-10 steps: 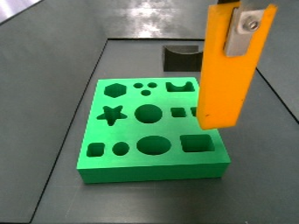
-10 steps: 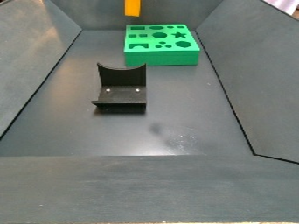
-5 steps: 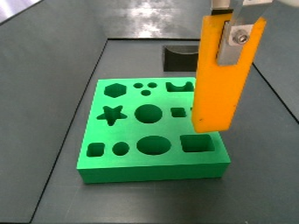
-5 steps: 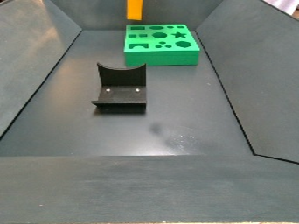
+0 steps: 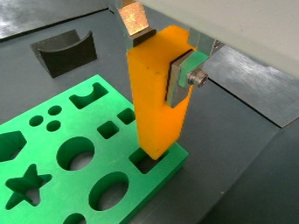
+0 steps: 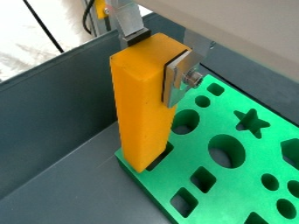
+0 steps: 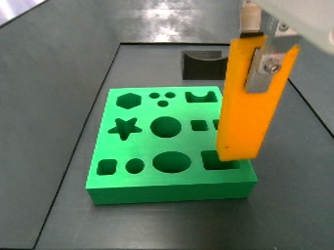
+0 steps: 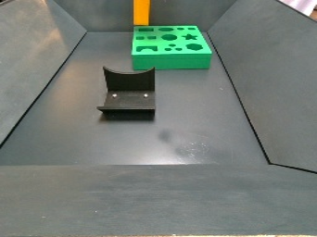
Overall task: Pick up the rectangle object. Move up. Place the rectangle object on the fixture. Regrasp the rectangle object. Move to above the board. Insert the rectangle object.
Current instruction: Insert the rectangle object.
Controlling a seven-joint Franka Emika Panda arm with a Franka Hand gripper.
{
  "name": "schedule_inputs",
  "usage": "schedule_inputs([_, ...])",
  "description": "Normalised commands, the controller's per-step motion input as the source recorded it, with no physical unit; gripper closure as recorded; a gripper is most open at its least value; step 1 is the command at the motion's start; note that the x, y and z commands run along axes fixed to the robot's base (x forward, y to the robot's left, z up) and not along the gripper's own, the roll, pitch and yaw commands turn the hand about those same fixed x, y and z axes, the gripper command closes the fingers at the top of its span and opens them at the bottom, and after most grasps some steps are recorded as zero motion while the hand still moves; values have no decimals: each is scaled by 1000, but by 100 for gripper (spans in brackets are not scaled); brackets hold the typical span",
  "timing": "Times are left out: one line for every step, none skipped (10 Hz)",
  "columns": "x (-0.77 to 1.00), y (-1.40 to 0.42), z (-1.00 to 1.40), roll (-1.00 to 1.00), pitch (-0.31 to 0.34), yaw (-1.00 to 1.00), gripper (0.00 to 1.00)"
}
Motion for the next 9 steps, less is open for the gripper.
schedule_inputs([57,-154,-57,221,81,0,100])
schedule_inputs([0,-129,-74,154,50,0,100])
schedule_inputs([0,0,-49,80,33,0,100])
schedule_inputs([0,3,-114,136,31,111,100])
schedule_inputs([0,3,-83,113,27,109,100])
schedule_inputs([0,0,-14,27,11,80,100])
schedule_inputs([0,0,-20,4,0,0,100])
schedule_inputs([0,23,-91,13,0,74,100])
schedule_inputs([0,0,-94,6,0,57,100])
